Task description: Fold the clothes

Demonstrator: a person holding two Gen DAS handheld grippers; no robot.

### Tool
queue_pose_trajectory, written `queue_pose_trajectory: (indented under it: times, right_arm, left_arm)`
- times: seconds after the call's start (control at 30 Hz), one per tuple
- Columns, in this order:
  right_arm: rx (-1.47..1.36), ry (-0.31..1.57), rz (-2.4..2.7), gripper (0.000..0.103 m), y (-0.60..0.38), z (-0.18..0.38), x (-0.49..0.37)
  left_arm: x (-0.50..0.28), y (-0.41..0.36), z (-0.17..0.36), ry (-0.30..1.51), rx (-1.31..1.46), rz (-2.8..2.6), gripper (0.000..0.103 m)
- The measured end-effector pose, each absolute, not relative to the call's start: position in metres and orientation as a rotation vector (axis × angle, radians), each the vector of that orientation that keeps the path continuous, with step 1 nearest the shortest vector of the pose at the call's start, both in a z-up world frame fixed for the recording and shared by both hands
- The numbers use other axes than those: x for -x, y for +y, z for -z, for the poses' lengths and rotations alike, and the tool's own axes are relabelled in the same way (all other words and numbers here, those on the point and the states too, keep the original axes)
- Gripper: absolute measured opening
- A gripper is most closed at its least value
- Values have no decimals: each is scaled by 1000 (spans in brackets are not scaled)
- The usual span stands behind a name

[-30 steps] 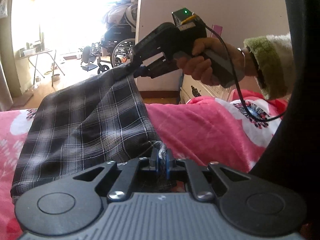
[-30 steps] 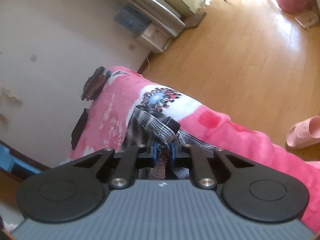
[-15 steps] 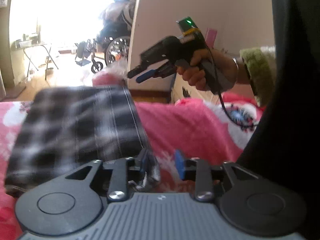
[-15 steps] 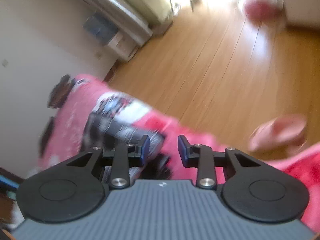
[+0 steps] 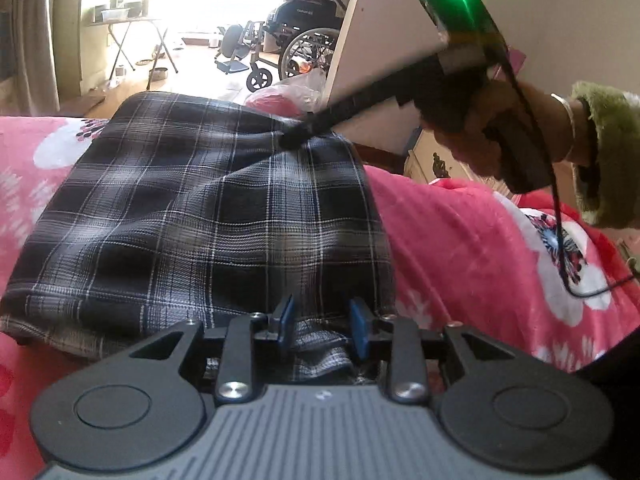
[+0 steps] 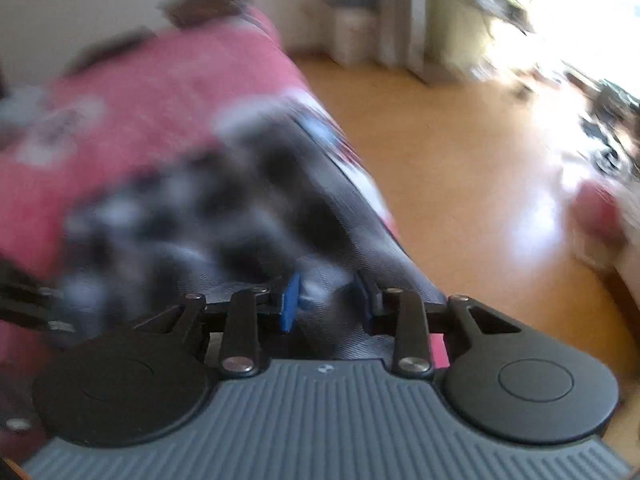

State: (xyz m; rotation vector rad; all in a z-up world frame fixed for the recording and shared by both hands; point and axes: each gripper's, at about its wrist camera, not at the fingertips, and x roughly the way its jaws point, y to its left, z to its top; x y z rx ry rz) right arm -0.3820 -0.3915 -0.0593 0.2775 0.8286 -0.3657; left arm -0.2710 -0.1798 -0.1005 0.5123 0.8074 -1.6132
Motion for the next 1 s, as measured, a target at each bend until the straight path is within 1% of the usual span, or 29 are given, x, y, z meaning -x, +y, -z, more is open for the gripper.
queue_pose_trajectory:
  times: [0.07,0.2,0.3,0.4,0.43,0.57,0.73,0.8,0.87,0.97,1.0]
  right_arm:
    - [-358,799,402,28,-400,53,382]
    - [-292,732,309,28,-385,32,356]
    - [-266,773,266,27,-385,45,321]
    - [-348,843,407,21,-410,57,299]
    - [-368,854,441,23,-416,57,294]
    - [-340,763,287,23,-392,27,279]
    - [-451,831,347,21,-430,64,231]
    - [-529,822,362,21,-440,60,234]
    - [-566,801,346,25,-440,52,238]
    - [-573,774,308,23,-433,42,240]
    - [-534,806,335,22,-435,55,231]
  left_arm:
    - [270,-178,100,819,-502,1607,31]
    - [270,-179,104,851,-475,1596,31]
    - [272,-178,108,849,-474,1598,31]
    - [272,-177,109,837,-484,1599,32]
    - [271,-177,109,840,-482,1599,32]
    - [267,-175,110,850,-464,1605,32]
    - [269,-170,113,815,-469,1619,32]
    - [267,-170,112,825,-462,1620,32]
    - [264,-169,112,843,-445,1620,32]
    - [266,-169,112,842,-436,1625,32]
    - [268,-169,112,834,-438,1629,32]
